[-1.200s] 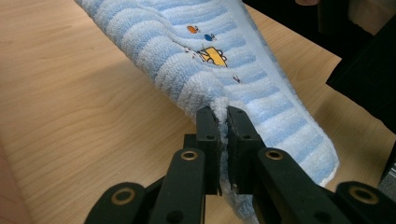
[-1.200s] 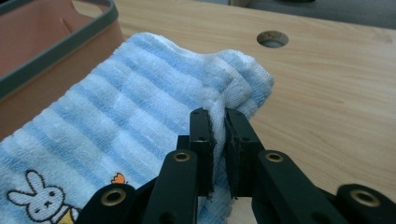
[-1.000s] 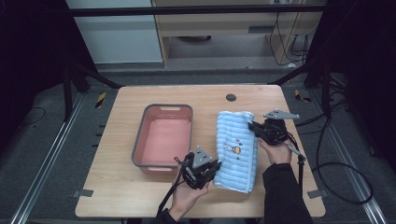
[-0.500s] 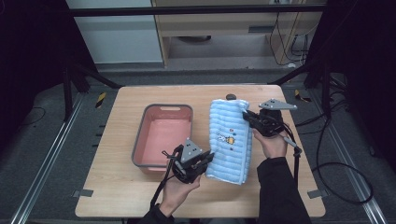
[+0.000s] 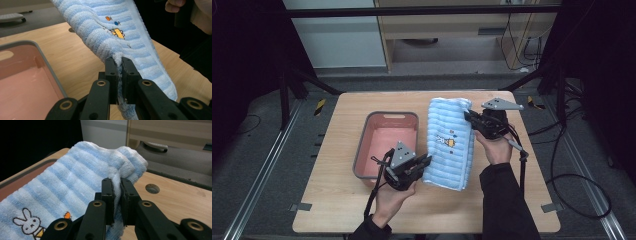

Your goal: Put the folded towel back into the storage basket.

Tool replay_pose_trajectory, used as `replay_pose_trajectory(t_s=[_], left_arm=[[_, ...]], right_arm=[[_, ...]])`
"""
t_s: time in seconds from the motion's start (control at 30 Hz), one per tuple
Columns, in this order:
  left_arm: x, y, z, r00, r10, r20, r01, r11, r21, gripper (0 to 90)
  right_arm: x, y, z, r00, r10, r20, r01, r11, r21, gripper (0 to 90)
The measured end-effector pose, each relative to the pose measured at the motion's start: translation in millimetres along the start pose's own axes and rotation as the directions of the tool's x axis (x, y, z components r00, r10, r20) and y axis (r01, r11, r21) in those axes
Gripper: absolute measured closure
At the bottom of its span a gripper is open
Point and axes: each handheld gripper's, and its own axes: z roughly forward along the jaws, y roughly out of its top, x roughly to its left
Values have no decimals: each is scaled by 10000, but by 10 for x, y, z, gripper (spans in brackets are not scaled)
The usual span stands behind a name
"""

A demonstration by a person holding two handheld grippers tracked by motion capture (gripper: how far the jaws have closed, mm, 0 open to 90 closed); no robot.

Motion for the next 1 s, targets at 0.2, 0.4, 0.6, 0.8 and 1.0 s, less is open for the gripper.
replay_pose_trajectory(t_s=[0.2,0.4,0.6,0.8,1.0], left_arm=[[101,50,-81,9998,47,-216,-49,9999,-96,846],[195,85,-165,9991,101,-402,-108,9998,-175,846],[318,123,-281,9982,-1,-600,-21,9993,-365,846],[419,130,-395,9968,21,-800,-54,9991,-419,846],[536,127,-511,9953,-37,-968,-8,9989,-460,846]], right_arm=[[96,131,61,9999,-113,-83,112,9999,-84,827],[188,271,115,9997,-198,-115,195,9994,-271,827],[297,387,196,9993,-303,-207,295,9989,-367,827],[400,472,293,9987,-353,-357,336,9983,-472,827],[510,518,422,9976,-419,-555,389,9978,-538,827]])
